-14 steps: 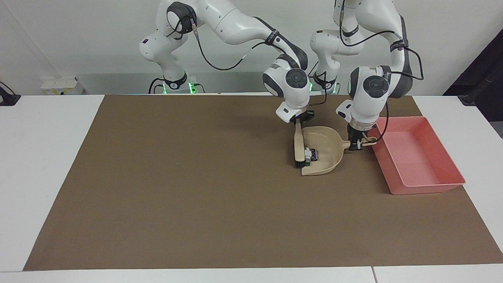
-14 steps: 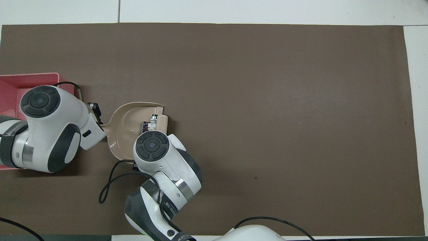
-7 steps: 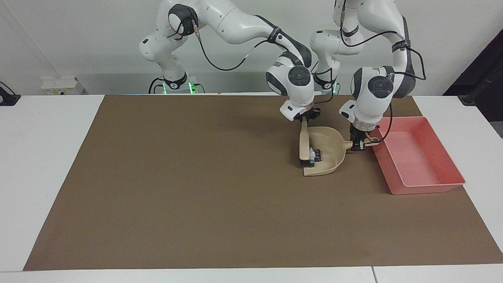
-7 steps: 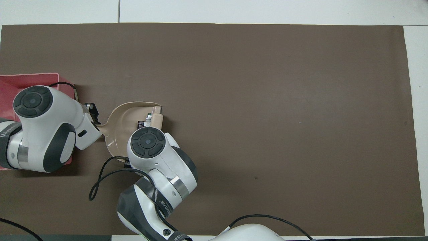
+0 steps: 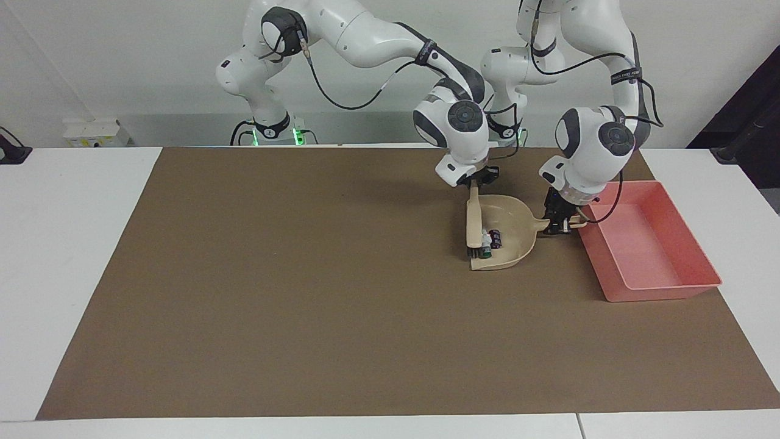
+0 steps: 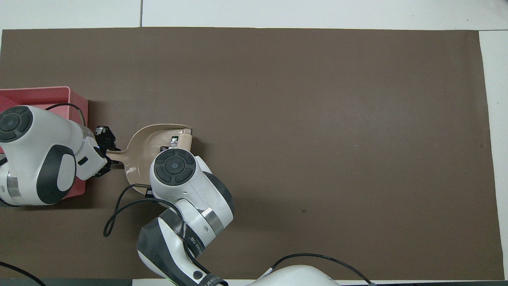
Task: Clean e-waste and dump in bin
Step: 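Sweep the electronic part into the dustpan with the right gripper's brush, then lift the dustpan with the left gripper while the right gripper returns the brush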
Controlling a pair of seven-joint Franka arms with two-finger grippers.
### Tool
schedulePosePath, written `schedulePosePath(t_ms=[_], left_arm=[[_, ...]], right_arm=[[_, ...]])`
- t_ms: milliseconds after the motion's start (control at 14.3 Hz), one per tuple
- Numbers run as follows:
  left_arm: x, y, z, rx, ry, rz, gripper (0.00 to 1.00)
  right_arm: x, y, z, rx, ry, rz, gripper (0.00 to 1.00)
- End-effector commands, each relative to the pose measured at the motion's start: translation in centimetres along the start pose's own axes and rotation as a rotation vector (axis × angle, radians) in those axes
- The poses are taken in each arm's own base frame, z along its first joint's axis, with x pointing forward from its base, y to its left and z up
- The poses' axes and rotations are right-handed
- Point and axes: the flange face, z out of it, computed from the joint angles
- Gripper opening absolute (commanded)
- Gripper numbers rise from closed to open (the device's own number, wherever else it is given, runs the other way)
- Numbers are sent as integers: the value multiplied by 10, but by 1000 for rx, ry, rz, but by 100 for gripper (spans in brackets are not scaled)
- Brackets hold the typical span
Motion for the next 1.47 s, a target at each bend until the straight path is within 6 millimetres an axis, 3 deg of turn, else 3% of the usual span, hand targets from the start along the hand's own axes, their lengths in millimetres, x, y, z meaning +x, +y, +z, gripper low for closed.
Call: schedulePosePath(t_ms=[0, 280, 420, 559, 839, 979, 1049, 1259, 1399], left_arm=[[3, 8, -2, 29, 43, -2, 1], [6, 8, -2, 31, 98, -31, 1], [10, 5, -16, 48, 112, -35, 1], [11, 1, -46, 47, 179, -62, 1], [-2, -6, -98, 26, 265, -77, 1], [-35, -7, -127, 31, 293, -71, 1], [-65, -6, -139, 40, 301, -64, 0], [-133, 1, -159, 68, 338, -59, 1], [-186, 20, -163, 93, 365, -103, 1]], right_arm=[[2, 8, -32, -49, 37, -23, 0], [16, 36, -67, -142, 44, -108, 0], [33, 64, -90, -178, 69, -122, 0], [53, 111, -112, -185, 52, -137, 0], [81, 230, -164, -184, 39, -190, 0], [92, 284, -186, -189, 24, -195, 0], [102, 312, -198, -199, 13, -198, 0], [132, 399, -218, -215, -43, -214, 0], [146, 460, -232, -212, -65, -204, 0]])
